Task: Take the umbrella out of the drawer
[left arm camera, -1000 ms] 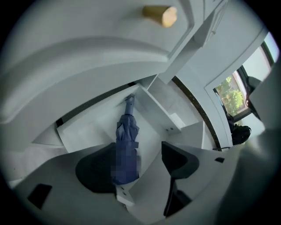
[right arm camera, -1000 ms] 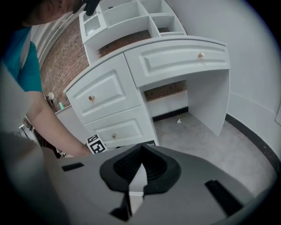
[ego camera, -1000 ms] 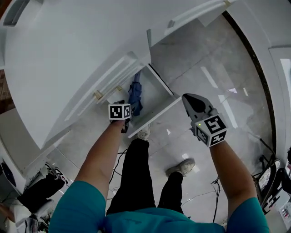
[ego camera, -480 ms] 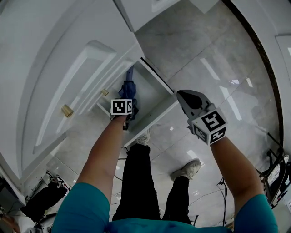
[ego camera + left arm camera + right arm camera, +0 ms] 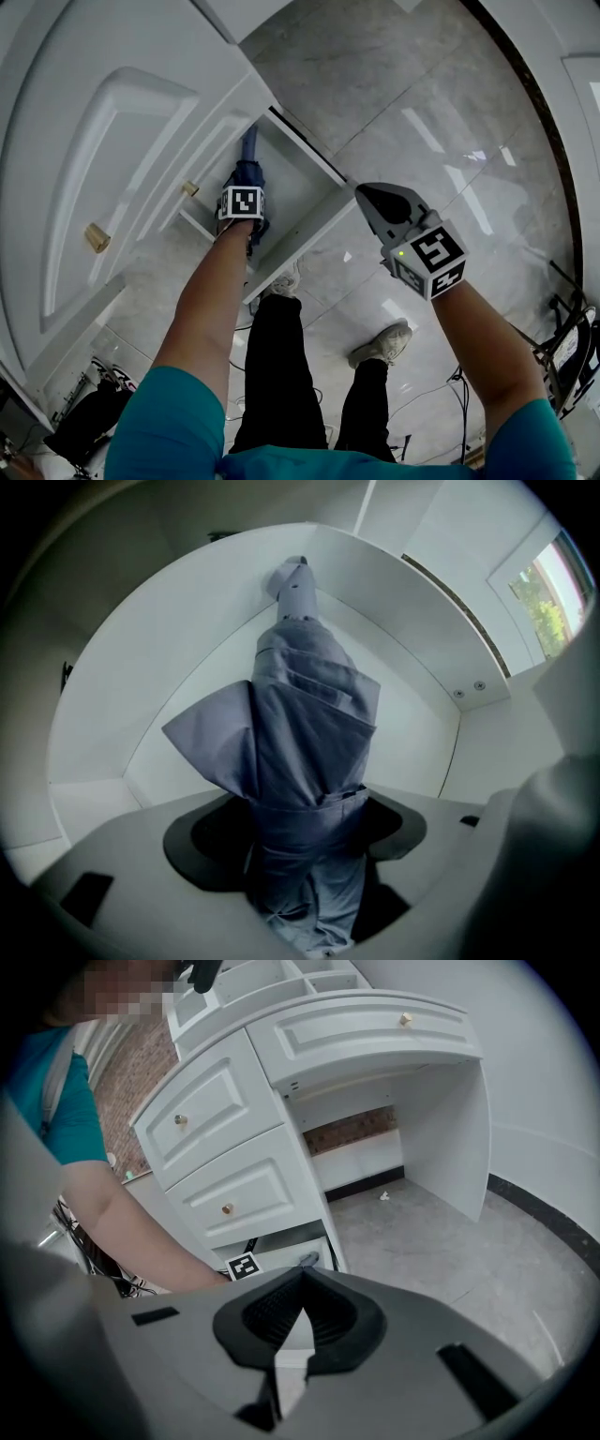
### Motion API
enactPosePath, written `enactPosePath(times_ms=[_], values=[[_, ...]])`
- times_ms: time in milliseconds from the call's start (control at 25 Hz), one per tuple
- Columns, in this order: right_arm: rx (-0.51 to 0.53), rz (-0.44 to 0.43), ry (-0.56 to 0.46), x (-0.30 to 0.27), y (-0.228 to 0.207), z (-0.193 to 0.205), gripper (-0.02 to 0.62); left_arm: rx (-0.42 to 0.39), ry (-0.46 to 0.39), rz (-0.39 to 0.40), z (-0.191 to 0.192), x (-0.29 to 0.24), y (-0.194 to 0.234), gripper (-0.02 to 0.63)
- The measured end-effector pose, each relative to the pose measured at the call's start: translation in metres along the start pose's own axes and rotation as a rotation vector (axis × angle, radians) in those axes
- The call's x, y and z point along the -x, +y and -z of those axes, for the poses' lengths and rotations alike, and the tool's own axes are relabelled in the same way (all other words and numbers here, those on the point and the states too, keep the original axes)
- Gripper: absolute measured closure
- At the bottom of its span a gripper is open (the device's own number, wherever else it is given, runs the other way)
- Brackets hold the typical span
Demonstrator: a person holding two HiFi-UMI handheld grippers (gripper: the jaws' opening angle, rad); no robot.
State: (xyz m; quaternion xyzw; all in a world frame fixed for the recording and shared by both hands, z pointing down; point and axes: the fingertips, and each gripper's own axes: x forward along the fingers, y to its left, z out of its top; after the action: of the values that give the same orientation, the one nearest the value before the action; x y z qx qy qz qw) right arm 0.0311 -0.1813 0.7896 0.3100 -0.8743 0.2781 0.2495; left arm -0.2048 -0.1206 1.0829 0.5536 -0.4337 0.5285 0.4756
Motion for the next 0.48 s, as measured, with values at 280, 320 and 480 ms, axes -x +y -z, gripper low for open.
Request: enactPosePath(times_ms=[280, 320, 480], values=[[-0.019, 0.015, -0.013, 0.01, 0.002, -0.003, 0.574, -0.009, -0.026, 0.066, 0.004, 0.012, -0.006, 0.334], [-0.018, 0.016, -0.01, 0.013, 0.003, -0.003, 0.574, -0.007, -0.03, 0.072, 0.006, 0.015, -0.009, 0.336], [-0.03, 0.021, -0.009, 0.029, 0.011, -0.006, 0.574, -0.028, -0.066, 0.073, 0.011, 0.039, -0.026, 0.336]])
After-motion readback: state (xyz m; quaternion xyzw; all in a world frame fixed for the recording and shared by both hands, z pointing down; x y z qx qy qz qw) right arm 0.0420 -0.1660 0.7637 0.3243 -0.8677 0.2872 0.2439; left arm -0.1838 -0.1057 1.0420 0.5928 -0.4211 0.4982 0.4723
